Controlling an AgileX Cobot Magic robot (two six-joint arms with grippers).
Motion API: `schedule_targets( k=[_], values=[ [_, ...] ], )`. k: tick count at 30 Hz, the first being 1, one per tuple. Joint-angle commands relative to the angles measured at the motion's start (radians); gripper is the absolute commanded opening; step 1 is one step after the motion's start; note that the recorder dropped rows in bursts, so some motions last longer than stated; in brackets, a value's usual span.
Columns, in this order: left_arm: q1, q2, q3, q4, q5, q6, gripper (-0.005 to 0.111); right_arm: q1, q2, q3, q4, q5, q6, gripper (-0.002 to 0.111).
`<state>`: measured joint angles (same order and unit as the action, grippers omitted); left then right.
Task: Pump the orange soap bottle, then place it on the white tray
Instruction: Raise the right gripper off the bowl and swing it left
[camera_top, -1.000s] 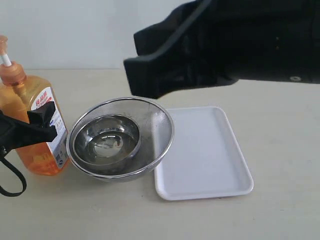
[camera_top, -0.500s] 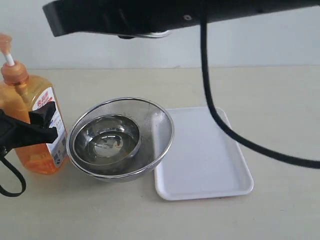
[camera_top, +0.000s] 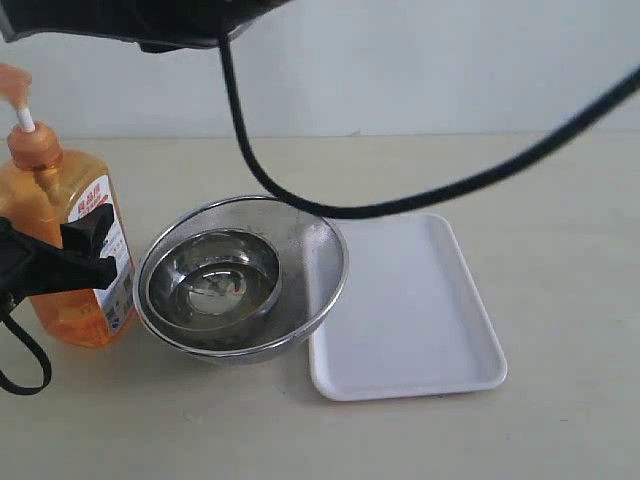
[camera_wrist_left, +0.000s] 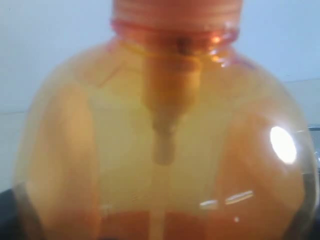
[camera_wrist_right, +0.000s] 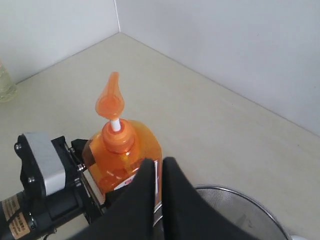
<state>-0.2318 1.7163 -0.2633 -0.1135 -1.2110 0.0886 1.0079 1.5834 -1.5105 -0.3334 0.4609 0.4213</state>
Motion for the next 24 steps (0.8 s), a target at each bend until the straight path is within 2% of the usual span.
schedule_targets(
  k=[1,6,12,16,20,24],
  values=[
    [0.002,0.000,0.000,0.001,0.016,0.023,0.005,-0.004,0.070,-0.112,0.068,0.039,-0.081,0.000],
    [0.002,0.000,0.000,0.001,0.016,0.025,0.005,-0.004,0.141,-0.221,0.134,0.056,-0.155,0.000],
    [0.002,0.000,0.000,0.002,0.016,0.039,0.005,-0.004,0.309,-0.465,0.352,0.149,-0.402,0.000],
    [0.002,0.000,0.000,0.003,0.016,0.039,0.005,-0.004,0.390,-0.587,0.406,0.209,-0.448,0.000],
    [0.002,0.000,0.000,0.006,0.020,0.039,0.005,-0.058,0.503,-0.750,0.603,0.292,-0.498,0.000],
    [0.002,0.000,0.000,0.006,0.023,0.032,0.005,-0.080,0.541,-0.834,0.656,0.352,-0.504,0.000]
  ],
)
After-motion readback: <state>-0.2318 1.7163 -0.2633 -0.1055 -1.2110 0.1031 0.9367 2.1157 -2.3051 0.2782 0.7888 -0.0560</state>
